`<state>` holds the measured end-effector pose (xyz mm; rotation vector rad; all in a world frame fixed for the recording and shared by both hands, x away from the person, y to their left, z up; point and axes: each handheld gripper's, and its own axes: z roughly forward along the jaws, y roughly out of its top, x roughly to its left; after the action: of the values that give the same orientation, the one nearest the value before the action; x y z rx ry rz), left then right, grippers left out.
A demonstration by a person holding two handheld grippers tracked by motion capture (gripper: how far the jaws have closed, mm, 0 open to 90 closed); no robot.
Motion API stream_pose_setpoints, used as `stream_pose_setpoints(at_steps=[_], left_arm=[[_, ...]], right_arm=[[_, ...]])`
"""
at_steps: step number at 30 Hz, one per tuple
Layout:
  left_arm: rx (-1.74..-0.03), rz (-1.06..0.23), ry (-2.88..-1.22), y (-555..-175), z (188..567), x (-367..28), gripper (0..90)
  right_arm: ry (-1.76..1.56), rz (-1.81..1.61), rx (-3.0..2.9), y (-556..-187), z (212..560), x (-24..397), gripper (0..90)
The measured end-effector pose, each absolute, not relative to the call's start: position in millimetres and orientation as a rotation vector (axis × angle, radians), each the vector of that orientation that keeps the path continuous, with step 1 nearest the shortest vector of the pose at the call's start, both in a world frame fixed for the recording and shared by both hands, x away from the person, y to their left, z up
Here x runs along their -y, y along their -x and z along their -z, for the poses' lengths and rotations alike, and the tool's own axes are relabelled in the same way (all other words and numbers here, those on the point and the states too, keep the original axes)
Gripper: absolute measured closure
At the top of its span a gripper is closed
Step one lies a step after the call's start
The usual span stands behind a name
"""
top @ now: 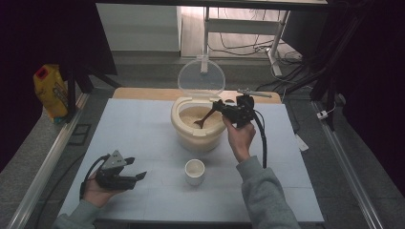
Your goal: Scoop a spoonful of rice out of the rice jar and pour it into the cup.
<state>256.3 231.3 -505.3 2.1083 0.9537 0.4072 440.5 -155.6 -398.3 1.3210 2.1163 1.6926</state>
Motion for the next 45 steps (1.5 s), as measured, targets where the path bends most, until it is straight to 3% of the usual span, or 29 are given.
stream_pose_setpoints(at_steps=[45], left_arm=[[-0.942, -0.42, -2.116, -256, 505, -231, 28.2]], right_arm=[[-1.736, -1.975, -2.019, -452, 415, 172, 83.4]])
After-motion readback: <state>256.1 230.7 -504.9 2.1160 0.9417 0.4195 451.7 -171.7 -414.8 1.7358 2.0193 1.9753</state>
